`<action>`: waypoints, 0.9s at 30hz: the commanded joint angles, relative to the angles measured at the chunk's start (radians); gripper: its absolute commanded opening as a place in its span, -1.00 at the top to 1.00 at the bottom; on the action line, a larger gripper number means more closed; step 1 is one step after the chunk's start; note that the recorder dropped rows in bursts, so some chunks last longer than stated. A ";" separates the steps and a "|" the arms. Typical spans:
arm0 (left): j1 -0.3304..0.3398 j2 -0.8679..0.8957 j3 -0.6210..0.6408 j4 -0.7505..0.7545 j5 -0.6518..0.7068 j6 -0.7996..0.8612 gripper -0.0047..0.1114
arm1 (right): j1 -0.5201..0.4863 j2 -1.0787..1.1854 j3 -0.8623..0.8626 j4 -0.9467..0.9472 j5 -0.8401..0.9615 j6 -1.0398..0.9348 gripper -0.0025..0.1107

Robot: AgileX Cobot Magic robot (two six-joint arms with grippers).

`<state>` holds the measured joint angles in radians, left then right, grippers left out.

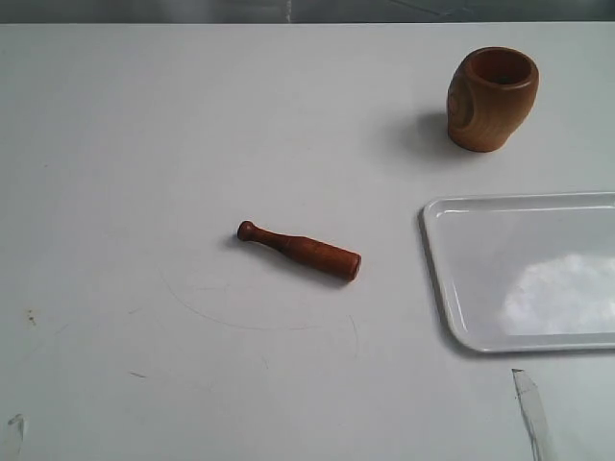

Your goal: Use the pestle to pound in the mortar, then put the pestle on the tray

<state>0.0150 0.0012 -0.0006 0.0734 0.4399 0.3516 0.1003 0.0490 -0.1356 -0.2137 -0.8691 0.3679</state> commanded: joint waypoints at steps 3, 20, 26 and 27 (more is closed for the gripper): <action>-0.008 -0.001 0.001 -0.007 -0.003 -0.008 0.92 | 0.004 0.573 -0.474 -0.728 0.468 0.162 0.96; -0.008 -0.001 0.001 -0.007 -0.003 -0.008 0.92 | 0.172 1.125 -0.590 -1.284 1.144 -0.396 0.96; -0.008 -0.001 0.001 -0.007 -0.003 -0.008 0.92 | 0.253 1.329 -0.841 -0.311 1.283 -0.860 0.96; -0.008 -0.001 0.001 -0.007 -0.003 -0.008 0.92 | 0.272 1.366 -0.873 -0.178 1.359 -1.001 0.96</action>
<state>0.0150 0.0012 -0.0006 0.0734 0.4399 0.3516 0.3284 1.3197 -0.9137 -0.8378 0.3115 -0.2880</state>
